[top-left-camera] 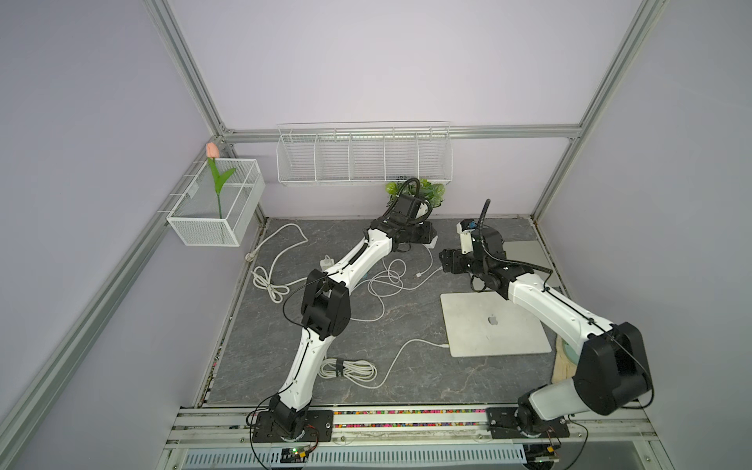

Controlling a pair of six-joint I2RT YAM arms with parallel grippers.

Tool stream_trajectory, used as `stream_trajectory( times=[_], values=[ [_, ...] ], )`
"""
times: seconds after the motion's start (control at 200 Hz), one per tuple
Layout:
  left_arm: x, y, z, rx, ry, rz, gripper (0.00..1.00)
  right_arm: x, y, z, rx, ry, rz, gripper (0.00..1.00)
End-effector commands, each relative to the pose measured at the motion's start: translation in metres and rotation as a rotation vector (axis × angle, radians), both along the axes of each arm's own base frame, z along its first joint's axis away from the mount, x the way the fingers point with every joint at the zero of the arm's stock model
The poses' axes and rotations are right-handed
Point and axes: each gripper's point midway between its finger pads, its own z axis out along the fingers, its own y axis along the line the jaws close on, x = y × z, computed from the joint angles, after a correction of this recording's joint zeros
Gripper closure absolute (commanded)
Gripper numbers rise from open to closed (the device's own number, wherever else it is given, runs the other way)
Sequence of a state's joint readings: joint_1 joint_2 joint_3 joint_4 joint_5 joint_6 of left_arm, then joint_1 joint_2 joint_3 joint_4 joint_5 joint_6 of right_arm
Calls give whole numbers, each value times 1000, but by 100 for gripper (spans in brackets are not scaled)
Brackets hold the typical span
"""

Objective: Unplug the laptop charger
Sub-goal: Place the plug at the center of the board.

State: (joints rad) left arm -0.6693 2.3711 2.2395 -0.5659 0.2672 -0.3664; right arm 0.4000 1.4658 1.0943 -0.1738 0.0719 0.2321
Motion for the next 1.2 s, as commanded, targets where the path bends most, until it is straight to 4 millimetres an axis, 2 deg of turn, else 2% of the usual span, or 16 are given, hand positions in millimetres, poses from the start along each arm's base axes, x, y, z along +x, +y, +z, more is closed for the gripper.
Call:
stream_trajectory(
  times=[0.0, 0.15, 0.3, 0.355, 0.395, 0.47, 0.52, 0.585, 0.68, 0.705, 0.765, 0.865, 0.955, 1.03, 1.105, 1.195],
  values=[
    [1, -23, -18, -82, 71, -49, 89, -3, -12, 13, 17, -47, -40, 15],
    [10, -37, -46, -75, 86, -7, 88, -6, -22, 6, 34, -37, -71, 15],
    [22, -33, -67, -50, 83, 58, 87, -7, -20, 0, 54, -19, -63, 15],
    [23, -33, -71, -48, 88, 58, 79, -7, -18, -2, 64, -17, -56, 15],
    [22, -33, -70, -48, 89, 52, 64, -7, -16, -3, 70, -15, -51, 15],
    [22, -27, -56, -33, 66, 59, 46, -6, -12, -3, 85, -14, -35, 15],
    [22, -22, -34, -28, 34, 67, 38, -6, -8, -3, 96, -13, -19, 15],
    [19, -13, 2, -39, -19, 73, 36, -5, 0, -2, 113, -6, 14, 15],
    [16, 12, 65, -75, -105, 108, 35, -4, 10, 0, 112, 5, 40, 16],
    [14, 21, 76, -78, -122, 117, 35, -4, 14, 2, 111, 2, 50, 16],
    [9, 48, 115, -87, -174, 158, 35, -4, 25, 5, 104, 2, 74, 16],
    [-1, 98, 149, -73, -238, 234, 35, -3, 49, 7, 87, 20, 135, 16],
    [-17, 135, 156, -8, -290, 254, 36, -5, 69, 6, 70, 25, 191, 16],
    [-40, 149, 149, 52, -340, 208, 39, -6, 76, 0, 78, 48, 197, 16],
    [-68, 151, 127, 63, -359, 127, 44, -8, 62, -12, 37, 123, 113, 17],
    [-113, 142, 94, 67, -369, -23, 44, -23, 35, -32, -74, 200, 28, 17]
  ],
)
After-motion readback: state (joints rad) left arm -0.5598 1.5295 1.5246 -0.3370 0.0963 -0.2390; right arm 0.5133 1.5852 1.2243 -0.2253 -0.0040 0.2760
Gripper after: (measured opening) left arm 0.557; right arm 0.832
